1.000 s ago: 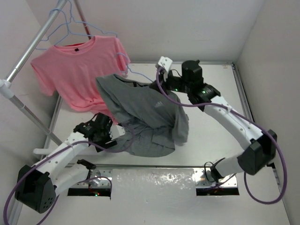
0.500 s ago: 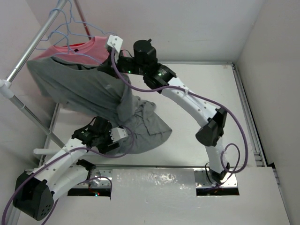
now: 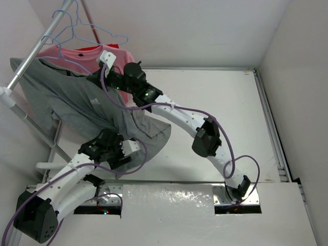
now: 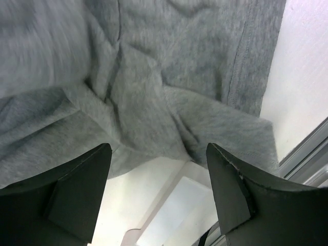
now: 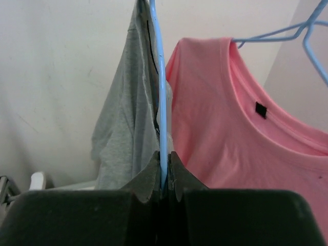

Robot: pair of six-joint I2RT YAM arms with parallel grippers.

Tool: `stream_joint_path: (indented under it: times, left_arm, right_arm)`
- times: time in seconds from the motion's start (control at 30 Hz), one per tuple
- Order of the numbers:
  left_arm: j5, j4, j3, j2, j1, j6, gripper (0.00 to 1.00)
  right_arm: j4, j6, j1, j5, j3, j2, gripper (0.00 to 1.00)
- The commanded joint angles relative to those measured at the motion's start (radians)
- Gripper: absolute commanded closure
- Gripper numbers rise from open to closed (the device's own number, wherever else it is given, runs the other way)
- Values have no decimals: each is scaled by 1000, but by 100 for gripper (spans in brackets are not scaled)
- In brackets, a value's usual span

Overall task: Place the t-shirt on the hanger
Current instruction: Place the hanger at the clothesline.

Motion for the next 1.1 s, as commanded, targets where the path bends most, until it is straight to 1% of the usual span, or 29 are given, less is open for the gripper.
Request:
stream_joint_path:
  times: [0.0, 0.07, 0.2, 0.27, 0.5, 0.63, 0.83, 0.87, 0.93, 0.97, 1.0, 1.03, 1.07]
  left_arm:
    - [24, 35, -8, -6, -18, -16, 28]
    - [26, 39, -8, 2, -21, -17, 28]
    - [20, 43, -11, 5, -24, -23, 28]
    - [15, 45, -11, 0, -26, -28, 28]
    - [15, 46, -10, 17, -37, -31, 27]
    - [11, 48, -11, 21, -37, -36, 27]
    - [1, 52, -13, 17, -37, -43, 27]
    - [3, 54, -13, 18, -37, -42, 27]
    - [4, 51, -11, 23, -37, -40, 27]
    - [4, 51, -13, 23, -37, -40, 27]
    - [4, 51, -13, 25, -37, -40, 27]
    - [4, 52, -13, 28, -37, -40, 27]
    - [4, 51, -13, 31, -37, -39, 27]
  right_arm:
    - [212, -9, 42, 76, 78, -19, 100]
    - [239, -29, 54, 89, 43, -30, 100]
    - [249, -22, 69, 96, 89, 18, 100]
    - [261, -47, 86, 109, 57, 12, 100]
    - [223, -78, 119, 148, 60, 34, 100]
    - [204, -65, 122, 157, 52, 59, 100]
    - [148, -74, 122, 162, -6, 33, 100]
    - [137, -78, 122, 162, -20, 4, 100]
    - [127, -78, 122, 162, -101, -45, 100]
    - [126, -110, 122, 166, -136, -73, 83]
    - [127, -121, 122, 175, -214, -138, 72]
    - [127, -132, 122, 180, -253, -172, 60]
    - [129, -159, 122, 189, -329, -207, 37]
